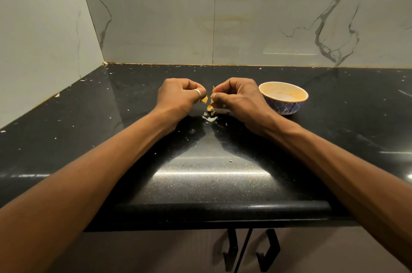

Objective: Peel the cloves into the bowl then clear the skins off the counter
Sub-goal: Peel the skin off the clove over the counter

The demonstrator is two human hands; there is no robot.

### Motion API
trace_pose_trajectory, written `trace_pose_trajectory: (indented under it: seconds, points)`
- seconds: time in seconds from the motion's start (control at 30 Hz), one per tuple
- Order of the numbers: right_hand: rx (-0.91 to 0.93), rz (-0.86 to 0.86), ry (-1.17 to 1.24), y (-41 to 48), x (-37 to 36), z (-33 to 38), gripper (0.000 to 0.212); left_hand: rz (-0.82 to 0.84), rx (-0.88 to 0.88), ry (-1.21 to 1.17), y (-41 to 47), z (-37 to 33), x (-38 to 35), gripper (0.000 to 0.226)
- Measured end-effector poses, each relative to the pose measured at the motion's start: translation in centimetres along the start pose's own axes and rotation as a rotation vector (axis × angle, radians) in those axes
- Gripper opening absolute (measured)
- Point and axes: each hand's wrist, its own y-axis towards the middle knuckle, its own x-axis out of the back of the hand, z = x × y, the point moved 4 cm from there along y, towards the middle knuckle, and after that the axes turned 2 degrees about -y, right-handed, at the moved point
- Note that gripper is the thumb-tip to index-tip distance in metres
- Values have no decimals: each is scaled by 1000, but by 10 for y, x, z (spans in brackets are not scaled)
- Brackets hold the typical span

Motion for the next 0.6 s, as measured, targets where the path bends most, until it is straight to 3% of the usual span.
trace_pose_trajectory:
  seconds: [0.2, 0.6]
  points:
    - [-59, 64, 174, -2, -2, 1, 9, 55, 2, -59, 1, 1, -2, 9]
    - [-74, 87, 86, -5, -4, 5, 6, 84, -81, 36, -2, -3, -5, 5]
